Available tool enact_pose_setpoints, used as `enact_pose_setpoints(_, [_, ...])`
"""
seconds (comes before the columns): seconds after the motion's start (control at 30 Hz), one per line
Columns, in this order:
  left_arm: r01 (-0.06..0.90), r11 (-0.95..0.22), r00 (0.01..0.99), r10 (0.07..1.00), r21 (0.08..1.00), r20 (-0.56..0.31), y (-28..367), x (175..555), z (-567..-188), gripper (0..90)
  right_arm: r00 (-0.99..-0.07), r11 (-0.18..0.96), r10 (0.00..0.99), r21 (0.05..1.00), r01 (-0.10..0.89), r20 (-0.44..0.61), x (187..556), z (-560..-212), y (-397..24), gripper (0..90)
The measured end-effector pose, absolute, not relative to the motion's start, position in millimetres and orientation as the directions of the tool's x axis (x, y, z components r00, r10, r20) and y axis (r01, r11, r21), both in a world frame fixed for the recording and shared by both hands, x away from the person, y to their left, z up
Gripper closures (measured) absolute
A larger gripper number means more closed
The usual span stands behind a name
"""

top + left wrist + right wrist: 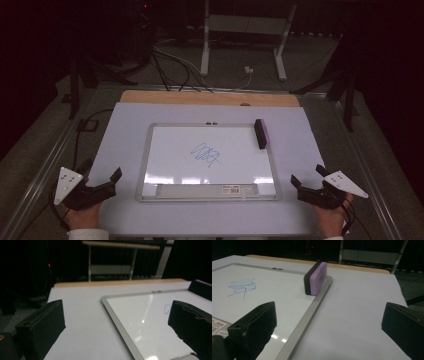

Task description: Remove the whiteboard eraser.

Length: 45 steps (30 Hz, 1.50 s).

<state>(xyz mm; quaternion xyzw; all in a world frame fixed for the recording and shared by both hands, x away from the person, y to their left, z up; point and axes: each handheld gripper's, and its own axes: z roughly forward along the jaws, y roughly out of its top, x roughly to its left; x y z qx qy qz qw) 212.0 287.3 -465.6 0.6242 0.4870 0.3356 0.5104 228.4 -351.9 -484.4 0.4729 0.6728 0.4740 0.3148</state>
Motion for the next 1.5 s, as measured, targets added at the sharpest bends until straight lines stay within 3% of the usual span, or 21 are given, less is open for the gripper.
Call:
enact_pose_setpoints(0.37, [0.248, -0.024, 0.265, 0.963, 0.969, -0.043, 287.8, 209.3, -465.4, 0.5, -0.351, 0.096, 0.936, 0.939, 0.331, 0.028, 227.9, -482.3, -351.0, 0.4])
enact_pose_setpoints(0.53, [0.231, -0.074, 0.259, 0.966, 0.970, 0.012, 285.7, 209.0, -466.2, 0.6, -0.351, 0.082, 0.936, 0.948, 0.308, 0.034, 225.7, -469.5, -349.4, 0.4])
enact_pose_setpoints(0.9, [0.279, -0.056, 0.244, 0.970, 0.959, -0.015, 284.5, 210.9, -472.6, 0.5, -0.357, 0.094, 0.934, 0.948, 0.303, 0.021, 243.0, -440.0, -350.7, 0.4])
enact_pose_setpoints(1.5, [0.279, -0.046, 0.186, 0.983, 0.959, -0.007, 287.5, 210.4, -477.4, 0.5, -0.366, -0.015, 0.921, 0.950, 0.312, 0.135, 283.1, -408.2, -344.6, 0.4])
